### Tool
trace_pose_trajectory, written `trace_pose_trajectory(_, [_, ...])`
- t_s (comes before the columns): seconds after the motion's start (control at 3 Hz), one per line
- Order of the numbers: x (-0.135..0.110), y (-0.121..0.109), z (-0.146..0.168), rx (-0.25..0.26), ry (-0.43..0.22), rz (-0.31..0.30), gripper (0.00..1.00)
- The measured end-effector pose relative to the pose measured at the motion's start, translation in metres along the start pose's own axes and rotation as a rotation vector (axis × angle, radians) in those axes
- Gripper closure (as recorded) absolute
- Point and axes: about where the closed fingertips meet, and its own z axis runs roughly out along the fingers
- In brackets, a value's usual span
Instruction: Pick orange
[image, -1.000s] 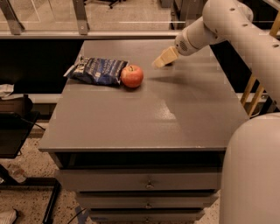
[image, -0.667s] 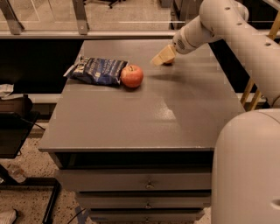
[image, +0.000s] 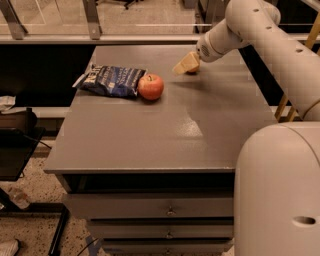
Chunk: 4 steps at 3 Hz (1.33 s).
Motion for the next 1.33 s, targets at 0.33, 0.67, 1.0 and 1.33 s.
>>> trace_pose_trajectory(0.33, [0.005,0.0,0.004,-0.008,0.013,0.016,0.41])
trace_pose_trajectory(0.67, [0.006,0.0,0.004,-0.012,0.011,0.022,0.64])
trace_pose_trajectory(1.0, [0.008,-0.007,-0.013,-0.003,-0.008,0.016,0.87])
trace_pose_trajectory(1.33, [0.009,-0.015,-0.053,0.015,-0.066,0.01,1.0])
